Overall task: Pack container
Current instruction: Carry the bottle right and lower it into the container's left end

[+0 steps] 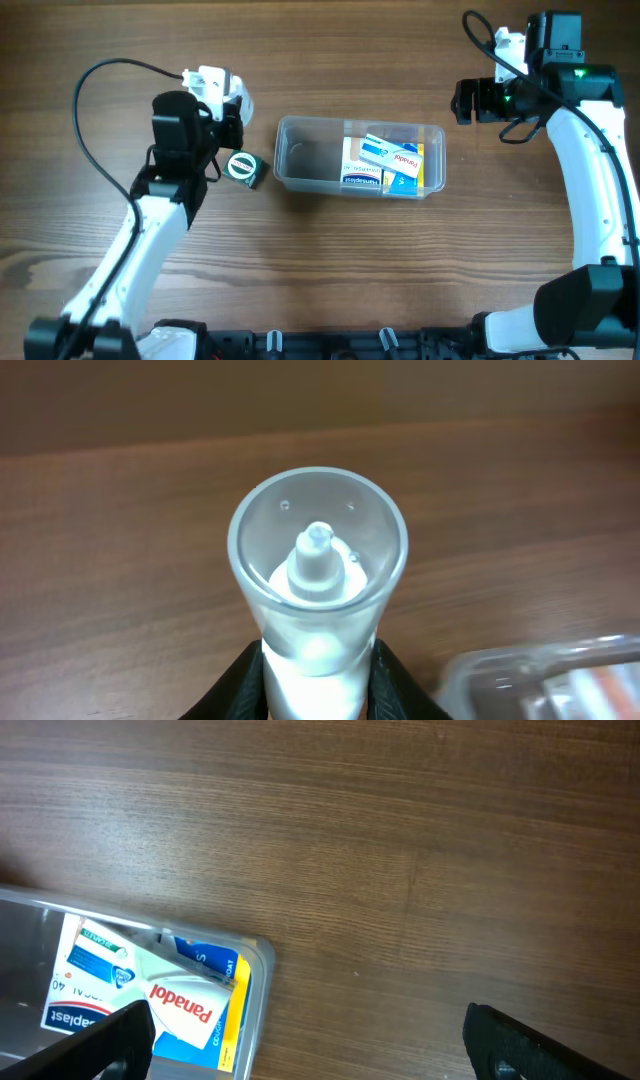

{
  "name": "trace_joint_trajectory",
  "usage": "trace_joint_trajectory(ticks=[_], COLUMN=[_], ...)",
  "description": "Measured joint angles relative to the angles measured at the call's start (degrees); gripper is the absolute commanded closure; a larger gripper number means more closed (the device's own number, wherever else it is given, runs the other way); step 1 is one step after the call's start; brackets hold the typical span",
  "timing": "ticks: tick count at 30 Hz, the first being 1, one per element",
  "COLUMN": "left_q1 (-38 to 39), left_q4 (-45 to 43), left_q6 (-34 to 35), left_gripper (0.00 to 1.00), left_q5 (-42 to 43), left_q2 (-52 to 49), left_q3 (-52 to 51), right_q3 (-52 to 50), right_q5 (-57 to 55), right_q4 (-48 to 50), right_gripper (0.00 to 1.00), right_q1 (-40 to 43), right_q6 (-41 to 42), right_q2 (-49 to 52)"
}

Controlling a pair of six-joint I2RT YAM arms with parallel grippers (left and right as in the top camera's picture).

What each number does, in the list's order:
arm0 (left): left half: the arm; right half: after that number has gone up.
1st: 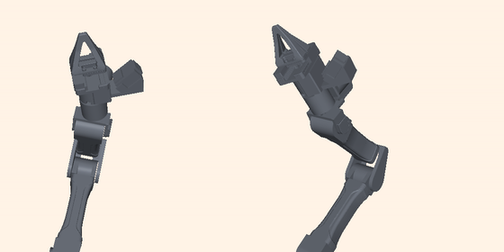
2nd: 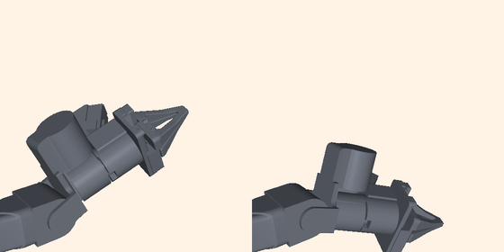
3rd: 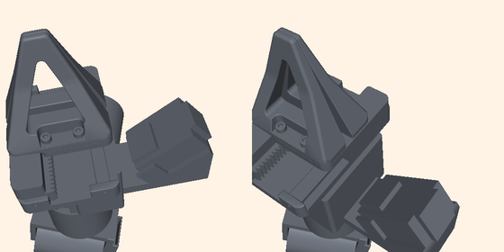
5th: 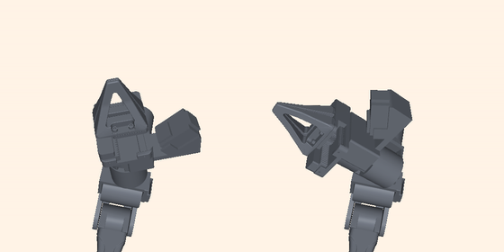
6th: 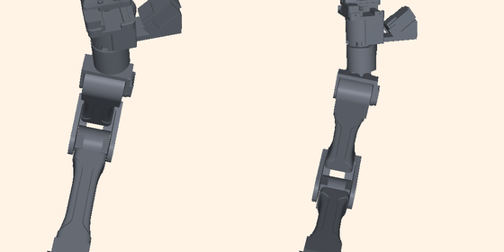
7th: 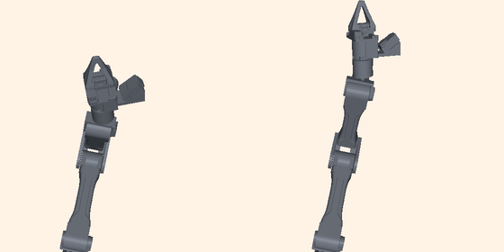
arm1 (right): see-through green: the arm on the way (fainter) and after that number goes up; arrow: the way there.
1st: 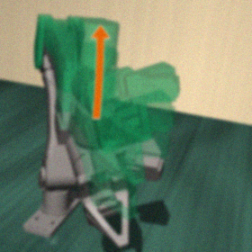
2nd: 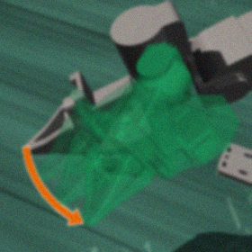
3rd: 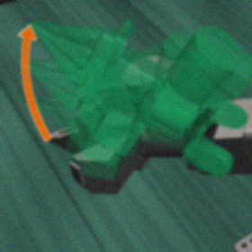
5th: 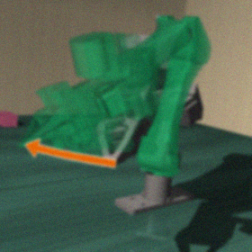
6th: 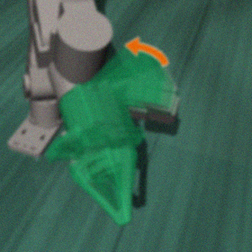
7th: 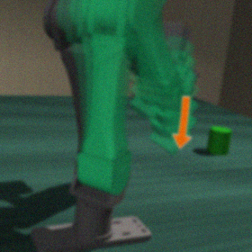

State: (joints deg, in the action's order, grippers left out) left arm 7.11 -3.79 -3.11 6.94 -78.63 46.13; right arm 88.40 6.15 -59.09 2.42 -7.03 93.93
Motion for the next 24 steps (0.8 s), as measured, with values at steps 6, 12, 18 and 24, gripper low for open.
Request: trace_joint_trajectory(ticks=[6,12,18,24], left_q1=[4.9,9.8,14.9,17.6], left_q4=[6.5,11.0,14.1,14.0], left_q6=[4.9,10.6,14.6,17.2], left_gripper=[0.75,0.77,0.76,0.78], left_q5=[-1.1,-1.6,-3.5,-7.1], left_q2=[9.7,13.8,13.2,7.3], left_q3=[0.0,0.0,0.0,0.0], right_q3=[0.0,0.0,0.0,0.0], right_q5=[0.0,0.0,0.0,0.0], right_q4=[0.0,0.0,0.0,0.0], right_gripper=[0.00,0.00,0.00,0.00], right_q1=[0.0,0.0,0.0,0.0], right_q6=[0.0,0.0,0.0,0.0], right_q2=[0.0,0.0,0.0,0.0])
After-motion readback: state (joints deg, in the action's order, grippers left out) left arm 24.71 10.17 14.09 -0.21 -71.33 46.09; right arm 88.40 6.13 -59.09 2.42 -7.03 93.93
